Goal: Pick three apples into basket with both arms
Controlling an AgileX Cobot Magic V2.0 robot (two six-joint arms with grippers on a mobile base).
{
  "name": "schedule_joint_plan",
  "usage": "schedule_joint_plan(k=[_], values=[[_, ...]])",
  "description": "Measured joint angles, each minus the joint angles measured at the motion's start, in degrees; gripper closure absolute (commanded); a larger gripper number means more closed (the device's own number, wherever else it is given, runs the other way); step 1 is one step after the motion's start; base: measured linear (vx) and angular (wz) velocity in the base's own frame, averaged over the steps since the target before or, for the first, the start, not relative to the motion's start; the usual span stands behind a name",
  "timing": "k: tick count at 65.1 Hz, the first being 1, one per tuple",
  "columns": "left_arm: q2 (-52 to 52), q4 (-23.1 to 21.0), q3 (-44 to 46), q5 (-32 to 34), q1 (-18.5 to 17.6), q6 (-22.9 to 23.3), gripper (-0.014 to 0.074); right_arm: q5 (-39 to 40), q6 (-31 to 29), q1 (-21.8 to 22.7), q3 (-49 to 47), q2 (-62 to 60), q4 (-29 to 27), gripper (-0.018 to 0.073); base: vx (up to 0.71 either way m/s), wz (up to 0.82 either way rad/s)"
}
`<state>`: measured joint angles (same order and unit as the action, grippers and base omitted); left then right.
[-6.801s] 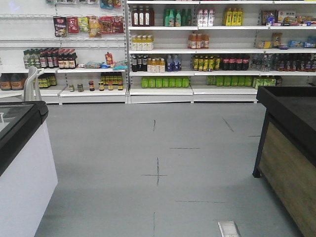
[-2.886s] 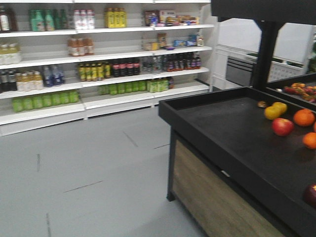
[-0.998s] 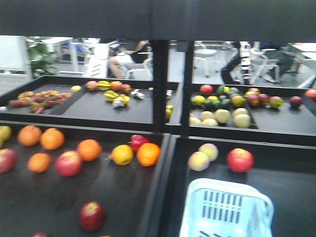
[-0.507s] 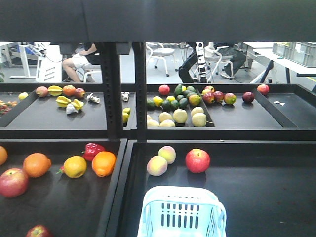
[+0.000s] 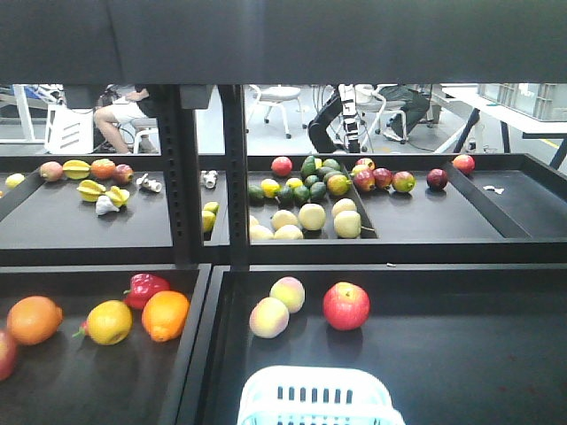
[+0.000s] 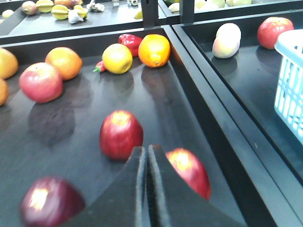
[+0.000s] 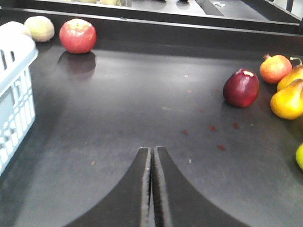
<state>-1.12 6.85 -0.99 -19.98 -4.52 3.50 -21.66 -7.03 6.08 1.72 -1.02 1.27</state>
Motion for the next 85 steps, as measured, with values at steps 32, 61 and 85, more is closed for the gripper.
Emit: schedule_joint_plan(k=[32, 61, 85], values=[[0.0, 0.0, 0.0, 0.0, 0.0, 0.0, 0.0604, 0.0, 0.0, 0.0, 0.0, 0.0, 0.0, 0.0564, 0.11, -0.03], [0.0, 0.0, 0.0, 0.0, 0.0, 0.0, 0.0604, 0.0, 0.0, 0.0, 0.0, 0.0, 0.0, 0.0564, -0.05, 0.0], [0.0, 0.0, 0.0, 0.0, 0.0, 0.0, 0.0604, 0.1, 0.0, 0.0, 0.0, 0.0, 0.0, 0.0564, -0.03, 0.01]])
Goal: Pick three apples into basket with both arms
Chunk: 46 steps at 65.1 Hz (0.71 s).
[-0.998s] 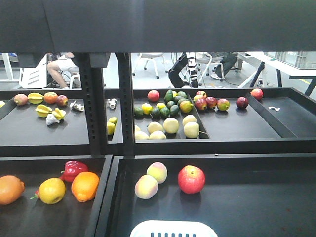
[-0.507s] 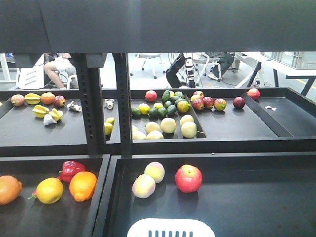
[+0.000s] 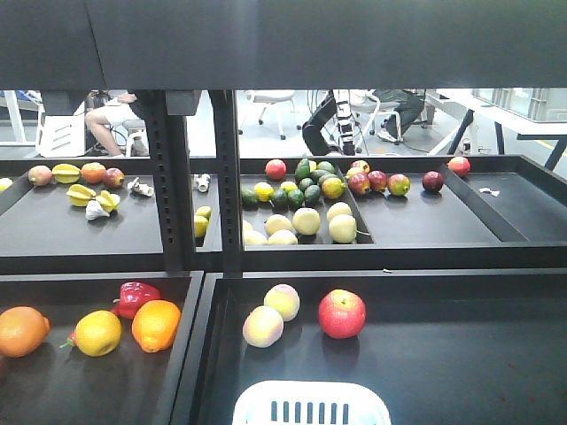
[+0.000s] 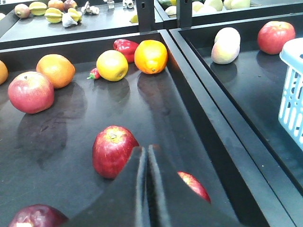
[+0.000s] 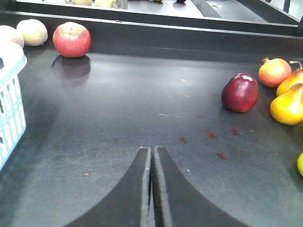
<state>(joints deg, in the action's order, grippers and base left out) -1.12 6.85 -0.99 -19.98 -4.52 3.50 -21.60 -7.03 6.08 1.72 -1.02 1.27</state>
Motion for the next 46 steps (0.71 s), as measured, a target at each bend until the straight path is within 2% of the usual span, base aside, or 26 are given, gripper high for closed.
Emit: schedule_joint_plan(k=[46], values=[[0.0, 0.0, 0.0, 0.0, 0.0, -0.1, 0.0604, 0.0, 0.0, 0.0, 0.0, 0.0, 0.0, 0.0564, 0.0, 0.0]])
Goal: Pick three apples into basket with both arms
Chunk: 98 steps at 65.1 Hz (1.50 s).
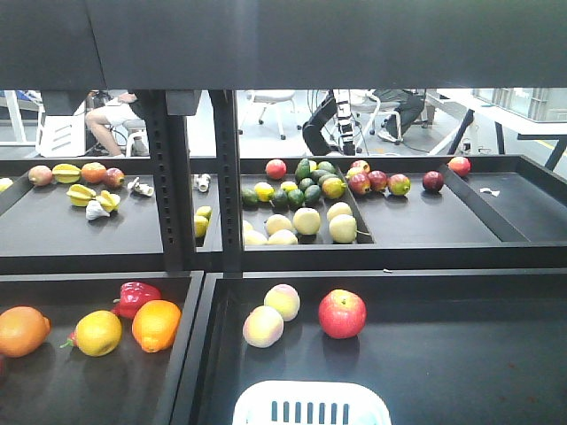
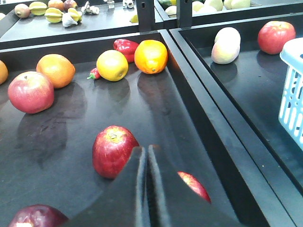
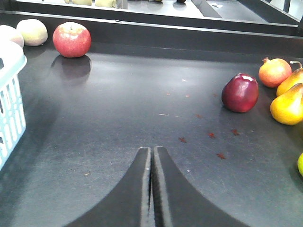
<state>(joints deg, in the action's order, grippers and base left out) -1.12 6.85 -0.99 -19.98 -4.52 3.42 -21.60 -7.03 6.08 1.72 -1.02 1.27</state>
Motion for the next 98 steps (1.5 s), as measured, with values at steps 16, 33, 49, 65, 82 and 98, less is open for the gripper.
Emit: schedule_joint_plan(k=[16, 33, 49, 65, 82, 98], values=[[0.0, 1.5, -0.1, 5.1, 0.0, -1.8, 0.0604, 0.0, 0.0, 0.0, 0.0, 0.0, 0.0, 0.0564, 0.0, 0.0], [0.0, 0.7, -0.1, 41.6, 0.0, 5.4, 0.0604, 0.0, 0.0, 0.0, 0.0, 0.0, 0.0, 0.0564, 0.0, 0.0], [1.8, -0.6, 6.6, 32.7, 0.0, 19.2, 0.0604, 0.0, 0.0, 0.0, 0.0, 0.0, 0.0, 0.0564, 0.0, 0.0], [15.4, 4.3, 25.7, 8.1, 0.0, 16.4, 0.0604, 0.0, 0.0, 0.0, 0.0, 0.0, 0.0, 0.0564, 0.0, 0.0], [32.4, -3.4, 44.4, -8.8, 0.0, -2.0, 0.0604, 0.0, 0.0, 0.0, 0.0, 0.0, 0.0, 0.0564, 0.0, 0.0], [42.7, -21.5, 55.1, -12.9, 0.0, -24.0, 0.0604, 0.0, 0.0, 0.0, 0.0, 0.0, 0.0, 0.0564, 0.0, 0.0]])
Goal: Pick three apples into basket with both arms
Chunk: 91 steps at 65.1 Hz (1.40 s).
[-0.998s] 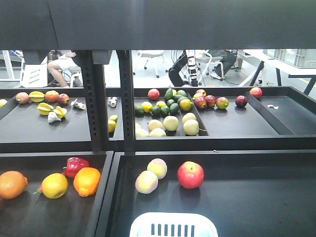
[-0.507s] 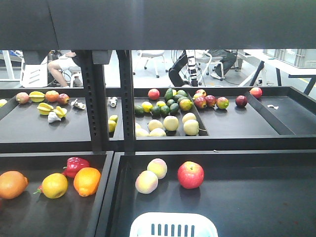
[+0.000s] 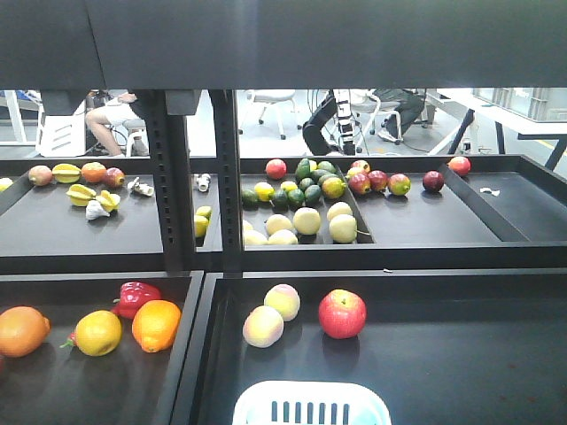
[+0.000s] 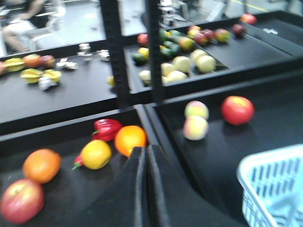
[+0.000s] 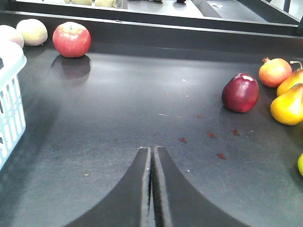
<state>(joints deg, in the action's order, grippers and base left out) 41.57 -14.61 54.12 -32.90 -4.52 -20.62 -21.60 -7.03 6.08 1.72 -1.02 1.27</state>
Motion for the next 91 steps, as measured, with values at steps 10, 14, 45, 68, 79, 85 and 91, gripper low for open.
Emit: schedule_joint_plan(k=[10, 14, 45, 68, 79, 85, 91], values=[[8.7, -14.1, 6.3, -9.2, 0.0, -18.5, 0.0596, 0.0, 0.0, 0.0, 0.0, 0.0, 0.0, 0.0564, 0.0, 0.0], [13.4, -20.5, 8.9, -14.0, 0.0, -25.4, 0.0572, 0.0, 0.0, 0.0, 0.0, 0.0, 0.0, 0.0564, 0.0, 0.0], [38.6, -41.7, 19.2, -29.7, -3.2, -48.0, -0.0139, 0.0, 0.0, 0.0, 0.0, 0.0, 0.0, 0.0564, 0.0, 0.0], [46.2, -36.3, 19.2, -24.1, -13.2, -56.0, -0.0117, 0.0, 0.0, 0.0, 0.0, 0.0, 0.0, 0.0564, 0.0, 0.0], [50.3, -35.6, 19.2, -18.4, -16.2, -56.4, -0.0116, 0.0, 0.0, 0.0, 0.0, 0.0, 0.0, 0.0564, 0.0, 0.0], [52.2, -35.6, 19.2, -17.3, -18.2, -56.9, -0.0112, 0.0, 0.0, 0.0, 0.0, 0.0, 0.0, 0.0564, 0.0, 0.0], [54.2, -35.6, 19.2, -15.1, -20.2, -57.9, -0.0109, 0.0, 0.0, 0.0, 0.0, 0.0, 0.0, 0.0564, 0.0, 0.0]])
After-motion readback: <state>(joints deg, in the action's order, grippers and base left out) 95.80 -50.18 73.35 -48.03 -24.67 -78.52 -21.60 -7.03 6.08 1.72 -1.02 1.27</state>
